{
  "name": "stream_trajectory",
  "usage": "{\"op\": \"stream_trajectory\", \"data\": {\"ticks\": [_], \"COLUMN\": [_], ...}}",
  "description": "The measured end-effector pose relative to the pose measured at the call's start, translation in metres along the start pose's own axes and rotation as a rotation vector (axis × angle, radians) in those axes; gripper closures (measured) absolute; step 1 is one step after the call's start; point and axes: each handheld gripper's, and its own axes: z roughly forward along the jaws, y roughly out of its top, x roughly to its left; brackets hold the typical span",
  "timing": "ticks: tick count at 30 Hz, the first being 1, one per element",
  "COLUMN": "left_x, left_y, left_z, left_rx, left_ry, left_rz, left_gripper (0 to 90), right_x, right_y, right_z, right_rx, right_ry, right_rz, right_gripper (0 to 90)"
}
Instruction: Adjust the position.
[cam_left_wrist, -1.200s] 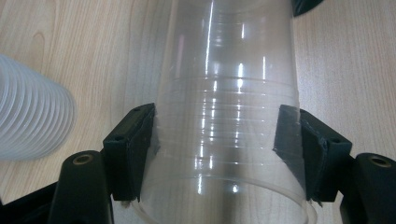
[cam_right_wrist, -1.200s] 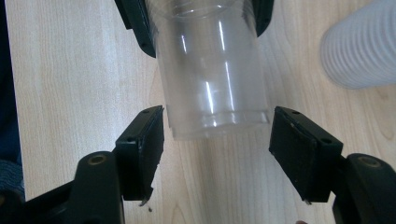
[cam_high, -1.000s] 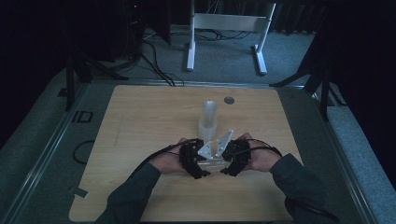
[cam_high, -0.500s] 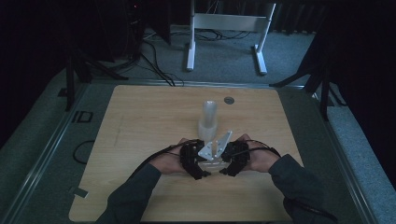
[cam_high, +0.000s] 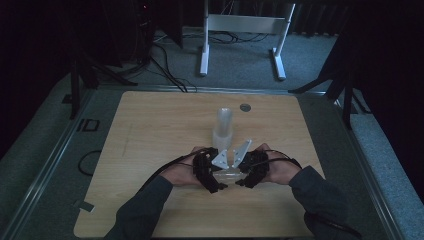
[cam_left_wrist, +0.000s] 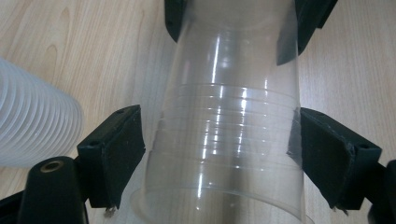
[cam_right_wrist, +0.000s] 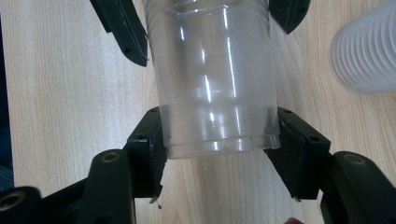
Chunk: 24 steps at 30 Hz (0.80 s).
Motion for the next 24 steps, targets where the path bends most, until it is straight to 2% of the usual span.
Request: {"op": "stream_trajectory", "data": {"ticks": [13,18,24], "left_x": [0.005,0.008,0.011], "left_y": [-0.004,-0.006,-0.010], "left_z": [-0.012,-0.016,-0.022], "left_rx": [-0.102,-0.143,-0.198], "left_ry": [0.043,0.025,0.038], "left_rz": [-0.058,-0.096,-0.134], "left_gripper": [14.7,14.4,14.4], "right_x": [-0.003,-0.004,-0.005], "right_y": [-0.010,-0.014,-0.021], "right_z": [0.000,-0.001,-0.001], "right_rx": [-0.020,-0.034,-0.054], "right_ry": [-0.005,-0.012,-0.016], "right_rz": [0.042,0.053,0.081], "right_gripper": [41.4,41.4,41.4]}}
